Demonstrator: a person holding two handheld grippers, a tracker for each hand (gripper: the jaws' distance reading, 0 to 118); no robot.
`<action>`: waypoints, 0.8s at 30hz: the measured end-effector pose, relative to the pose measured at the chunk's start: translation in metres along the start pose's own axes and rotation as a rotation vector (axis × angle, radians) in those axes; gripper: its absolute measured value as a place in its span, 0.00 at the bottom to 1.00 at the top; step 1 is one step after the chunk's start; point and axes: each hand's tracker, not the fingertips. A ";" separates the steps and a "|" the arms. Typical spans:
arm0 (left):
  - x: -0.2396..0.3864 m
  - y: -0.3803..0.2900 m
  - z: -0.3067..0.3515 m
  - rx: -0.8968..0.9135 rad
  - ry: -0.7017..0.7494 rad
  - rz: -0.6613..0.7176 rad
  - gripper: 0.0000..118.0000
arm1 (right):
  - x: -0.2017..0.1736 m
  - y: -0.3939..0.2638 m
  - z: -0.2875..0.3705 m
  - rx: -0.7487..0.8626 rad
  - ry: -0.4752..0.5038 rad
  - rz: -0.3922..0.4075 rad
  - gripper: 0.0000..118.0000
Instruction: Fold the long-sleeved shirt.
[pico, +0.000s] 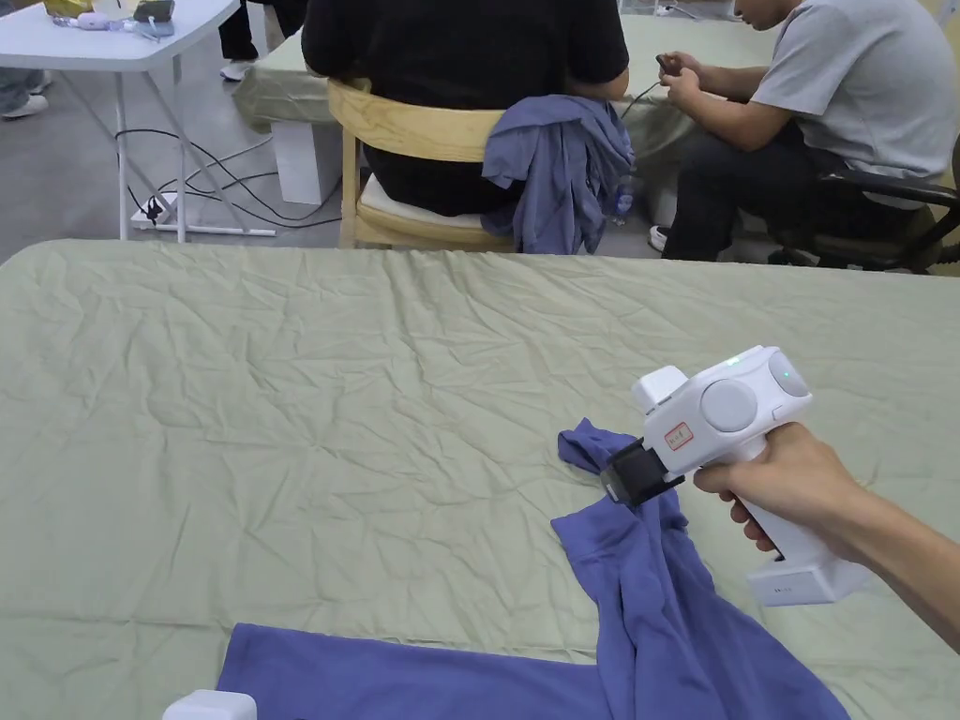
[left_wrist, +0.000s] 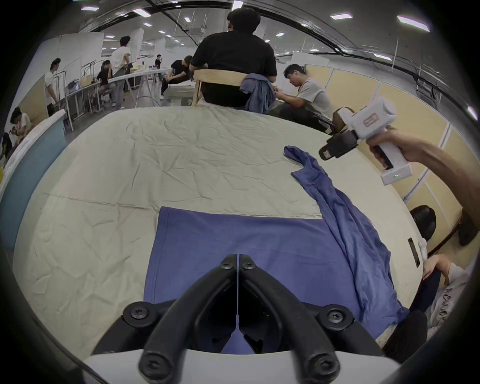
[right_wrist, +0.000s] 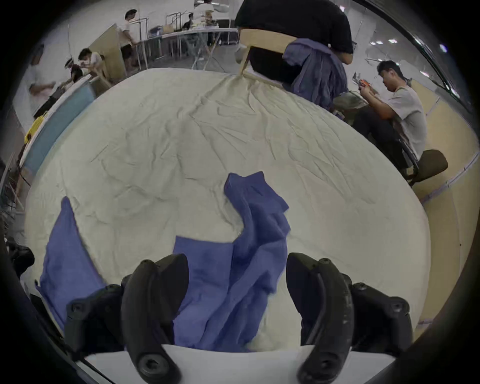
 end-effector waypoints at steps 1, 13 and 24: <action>0.000 -0.001 -0.003 -0.009 0.000 0.006 0.00 | 0.002 0.003 -0.009 -0.004 -0.006 -0.011 0.70; -0.003 -0.012 -0.016 -0.055 0.005 0.023 0.00 | 0.013 -0.008 -0.083 -0.134 0.008 -0.186 0.50; 0.003 -0.013 0.015 -0.044 0.015 0.008 0.00 | -0.003 -0.020 -0.025 0.042 -0.004 -0.164 0.07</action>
